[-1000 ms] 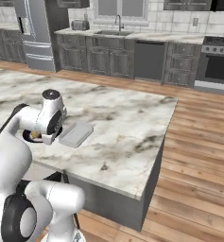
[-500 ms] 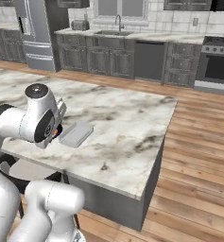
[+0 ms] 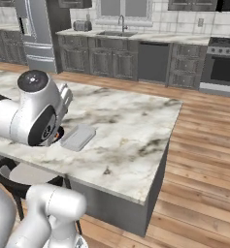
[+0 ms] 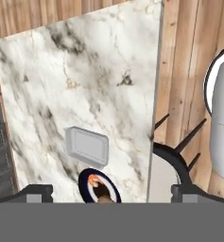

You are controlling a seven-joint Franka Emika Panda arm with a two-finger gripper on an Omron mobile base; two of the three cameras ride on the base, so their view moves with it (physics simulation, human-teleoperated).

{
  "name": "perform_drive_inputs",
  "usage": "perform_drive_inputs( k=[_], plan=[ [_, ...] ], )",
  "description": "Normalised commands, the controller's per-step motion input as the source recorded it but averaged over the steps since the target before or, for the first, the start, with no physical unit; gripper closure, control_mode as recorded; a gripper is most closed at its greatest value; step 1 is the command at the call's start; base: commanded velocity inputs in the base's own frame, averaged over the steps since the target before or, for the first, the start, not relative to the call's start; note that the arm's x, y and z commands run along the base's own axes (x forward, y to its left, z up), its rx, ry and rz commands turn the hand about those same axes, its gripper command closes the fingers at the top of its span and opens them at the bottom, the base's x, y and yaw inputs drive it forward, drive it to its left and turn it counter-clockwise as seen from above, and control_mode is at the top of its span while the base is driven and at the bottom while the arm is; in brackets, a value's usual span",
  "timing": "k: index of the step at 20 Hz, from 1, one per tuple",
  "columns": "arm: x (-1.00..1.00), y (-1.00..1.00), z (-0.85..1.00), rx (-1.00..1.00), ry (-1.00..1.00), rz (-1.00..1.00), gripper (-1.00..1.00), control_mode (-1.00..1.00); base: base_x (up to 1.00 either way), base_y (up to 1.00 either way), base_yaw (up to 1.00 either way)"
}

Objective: Retrieve the tupperware and aluminum foil from the cabinet and place them on the dining counter near the plate with onion and shrimp to prepare for storing leftovers.

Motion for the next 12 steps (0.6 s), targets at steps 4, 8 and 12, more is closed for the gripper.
perform_drive_inputs(
  k=[4,8,12],
  plan=[
    [-0.12,-0.01,0.21,-0.01,-0.03,0.0,-1.0,1.0,-0.3,-0.03,-0.03],
    [0.0,0.0,0.0,0.0,0.0,0.0,-1.0,1.0,-0.99,-0.44,-0.27],
    [0.0,0.0,0.0,0.0,0.0,0.0,-1.0,1.0,-0.66,-0.86,-0.43]
  ],
)
